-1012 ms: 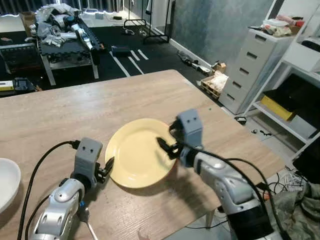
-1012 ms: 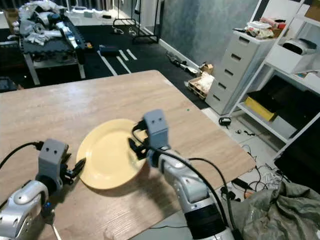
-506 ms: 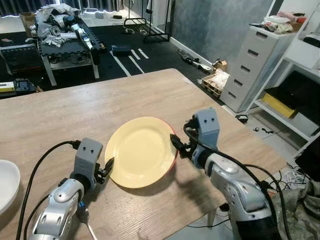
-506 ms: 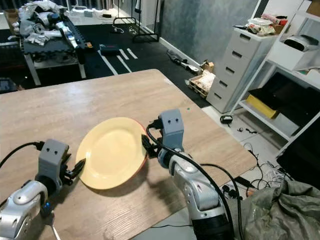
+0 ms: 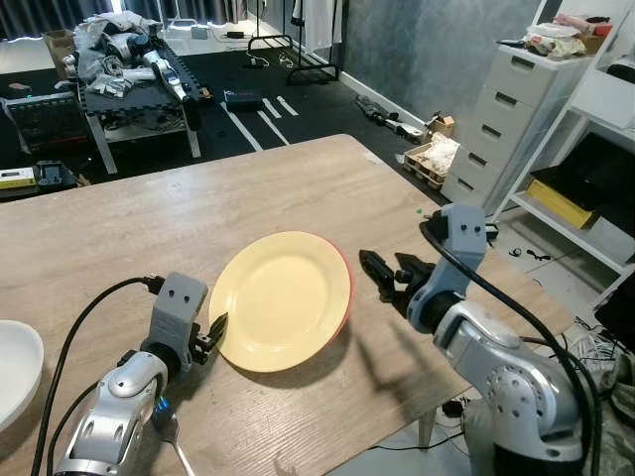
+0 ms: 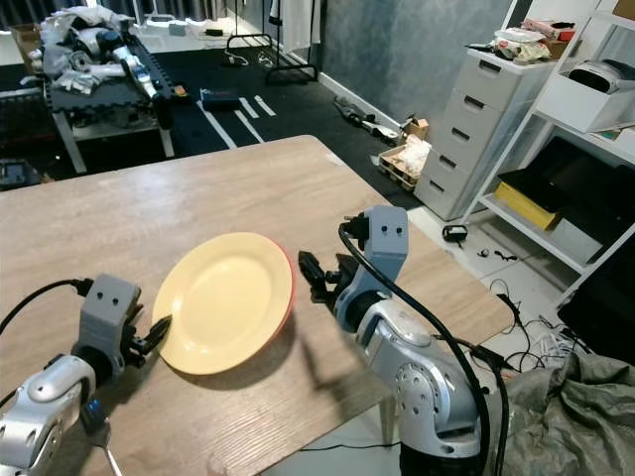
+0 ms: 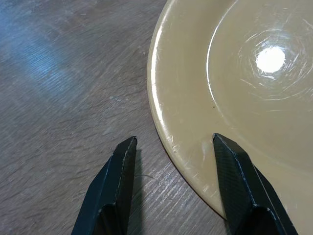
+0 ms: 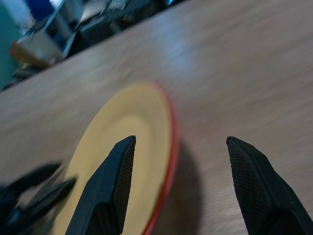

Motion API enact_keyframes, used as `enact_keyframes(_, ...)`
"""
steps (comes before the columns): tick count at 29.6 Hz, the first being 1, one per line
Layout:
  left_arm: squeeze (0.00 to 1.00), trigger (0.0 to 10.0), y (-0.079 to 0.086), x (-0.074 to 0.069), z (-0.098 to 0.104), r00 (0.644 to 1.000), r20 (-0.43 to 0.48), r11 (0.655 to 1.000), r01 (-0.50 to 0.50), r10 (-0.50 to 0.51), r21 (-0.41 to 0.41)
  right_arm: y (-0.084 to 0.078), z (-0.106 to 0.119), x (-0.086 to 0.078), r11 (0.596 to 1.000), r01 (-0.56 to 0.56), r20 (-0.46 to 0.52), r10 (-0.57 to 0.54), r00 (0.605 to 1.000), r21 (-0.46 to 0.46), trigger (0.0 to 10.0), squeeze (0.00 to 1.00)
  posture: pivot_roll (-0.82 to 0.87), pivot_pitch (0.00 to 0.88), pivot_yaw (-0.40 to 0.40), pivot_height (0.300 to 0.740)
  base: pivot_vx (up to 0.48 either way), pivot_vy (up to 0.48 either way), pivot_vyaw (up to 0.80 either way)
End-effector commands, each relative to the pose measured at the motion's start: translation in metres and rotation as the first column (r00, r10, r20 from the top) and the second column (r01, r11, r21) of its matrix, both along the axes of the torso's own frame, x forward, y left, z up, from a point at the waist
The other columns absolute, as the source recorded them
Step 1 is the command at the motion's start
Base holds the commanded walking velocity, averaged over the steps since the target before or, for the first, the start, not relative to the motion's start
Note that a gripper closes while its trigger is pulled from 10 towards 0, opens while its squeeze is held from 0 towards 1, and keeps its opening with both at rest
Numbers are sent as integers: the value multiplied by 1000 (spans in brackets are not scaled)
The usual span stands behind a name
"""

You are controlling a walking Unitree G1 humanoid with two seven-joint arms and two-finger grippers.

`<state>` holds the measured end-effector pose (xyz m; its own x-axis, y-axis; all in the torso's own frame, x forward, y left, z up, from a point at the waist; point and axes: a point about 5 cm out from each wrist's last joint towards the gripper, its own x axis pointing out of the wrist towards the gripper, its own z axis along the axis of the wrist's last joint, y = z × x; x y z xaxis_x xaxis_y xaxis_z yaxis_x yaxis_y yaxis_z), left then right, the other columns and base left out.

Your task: Setting the table

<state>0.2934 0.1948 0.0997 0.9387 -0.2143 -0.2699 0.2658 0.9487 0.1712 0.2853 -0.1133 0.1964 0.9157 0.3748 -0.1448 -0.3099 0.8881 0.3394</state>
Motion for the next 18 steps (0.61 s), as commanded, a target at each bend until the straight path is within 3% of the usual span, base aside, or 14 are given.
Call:
enact_keyframes(1,0,10000,4,-11,-30,988,-151,999,-13,18,39,8,-9,-6,999,-34,-53,34,998,8,10000,0,-67,5,36,740,0,0,0)
enact_keyframes(4,0,10000,3,-10,-31,988,-153,999,-13,18,37,22,-23,-7,997,-54,-122,60,991,48,10000,0,-64,1,35,740,0,0,0)
enact_keyframes(11,0,10000,2,-9,-30,988,-151,999,-15,20,34,36,-30,-1,994,-51,-174,67,982,94,10000,0,-52,0,32,740,0,0,0)
enact_keyframes(16,0,10000,3,-10,-30,988,-149,999,-20,25,34,32,-30,2,999,-26,-162,29,986,25,10000,0,-47,0,27,740,0,0,0)
enact_keyframes(18,0,10000,4,-10,-30,988,-150,999,-26,31,33,26,-28,4,997,-5,-108,-3,994,-75,10000,0,-47,0,20,740,0,0,0)
